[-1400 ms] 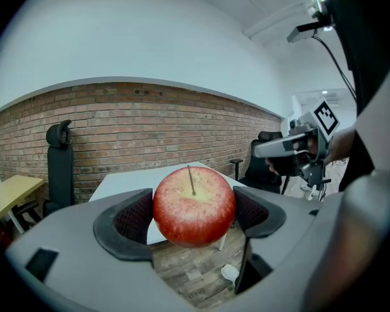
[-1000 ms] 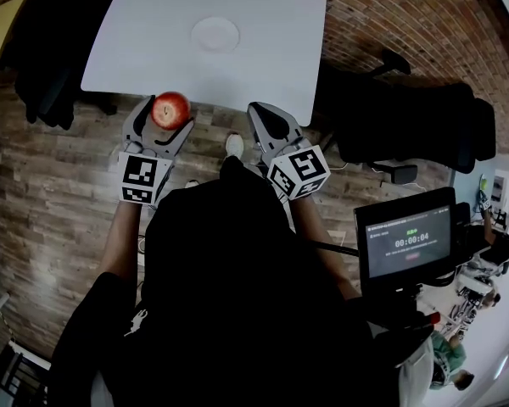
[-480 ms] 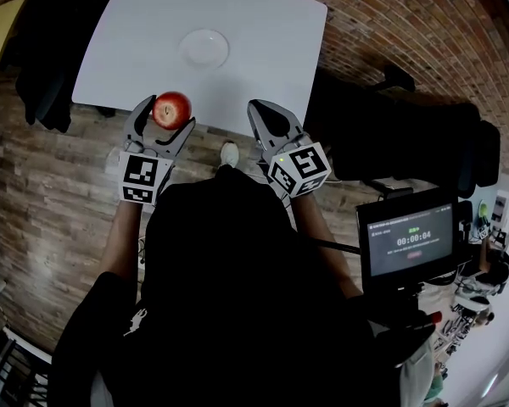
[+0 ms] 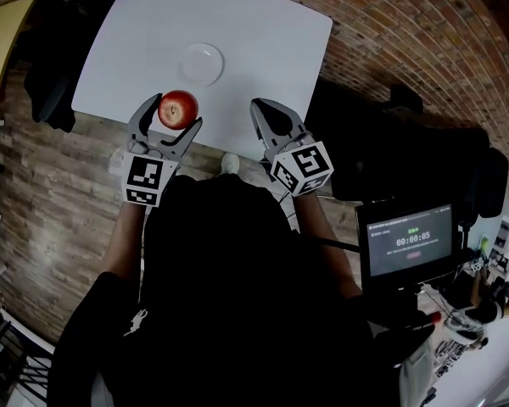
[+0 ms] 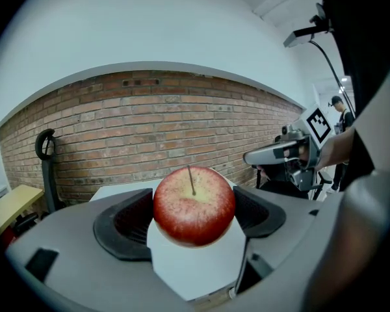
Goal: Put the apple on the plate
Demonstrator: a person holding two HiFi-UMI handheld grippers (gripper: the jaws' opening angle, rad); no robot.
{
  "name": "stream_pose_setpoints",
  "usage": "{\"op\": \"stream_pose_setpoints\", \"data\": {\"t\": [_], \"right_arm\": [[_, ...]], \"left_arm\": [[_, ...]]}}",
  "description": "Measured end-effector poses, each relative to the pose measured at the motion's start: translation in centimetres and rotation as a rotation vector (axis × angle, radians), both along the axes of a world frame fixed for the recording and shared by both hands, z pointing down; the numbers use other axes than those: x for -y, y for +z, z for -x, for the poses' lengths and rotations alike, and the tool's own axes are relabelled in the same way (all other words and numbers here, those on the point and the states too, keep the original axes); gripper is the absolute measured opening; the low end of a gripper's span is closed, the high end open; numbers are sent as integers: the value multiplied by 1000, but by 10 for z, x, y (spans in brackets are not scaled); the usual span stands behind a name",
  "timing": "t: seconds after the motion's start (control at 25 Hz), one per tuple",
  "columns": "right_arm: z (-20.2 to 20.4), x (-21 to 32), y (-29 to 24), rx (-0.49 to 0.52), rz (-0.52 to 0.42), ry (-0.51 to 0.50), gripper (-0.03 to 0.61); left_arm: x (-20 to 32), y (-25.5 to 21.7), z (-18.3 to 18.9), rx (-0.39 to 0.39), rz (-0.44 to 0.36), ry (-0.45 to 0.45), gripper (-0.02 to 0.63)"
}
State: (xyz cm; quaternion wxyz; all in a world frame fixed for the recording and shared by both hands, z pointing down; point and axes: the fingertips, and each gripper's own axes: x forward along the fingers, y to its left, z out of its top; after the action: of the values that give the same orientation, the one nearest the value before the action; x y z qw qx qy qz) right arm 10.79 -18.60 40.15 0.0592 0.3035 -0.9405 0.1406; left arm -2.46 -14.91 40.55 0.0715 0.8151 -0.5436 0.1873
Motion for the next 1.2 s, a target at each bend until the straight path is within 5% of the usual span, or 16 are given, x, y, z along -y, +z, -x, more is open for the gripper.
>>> {"op": "stream_pose_setpoints", "data": {"t": [0.56,1.2], "right_arm": [[25,24,19,-22,33,-52,5],[87,49,21,-62,51,221,5]], "left_arm": [[23,20,16,10,65,3,391],[79,45,63,-28,107,298,391]]}}
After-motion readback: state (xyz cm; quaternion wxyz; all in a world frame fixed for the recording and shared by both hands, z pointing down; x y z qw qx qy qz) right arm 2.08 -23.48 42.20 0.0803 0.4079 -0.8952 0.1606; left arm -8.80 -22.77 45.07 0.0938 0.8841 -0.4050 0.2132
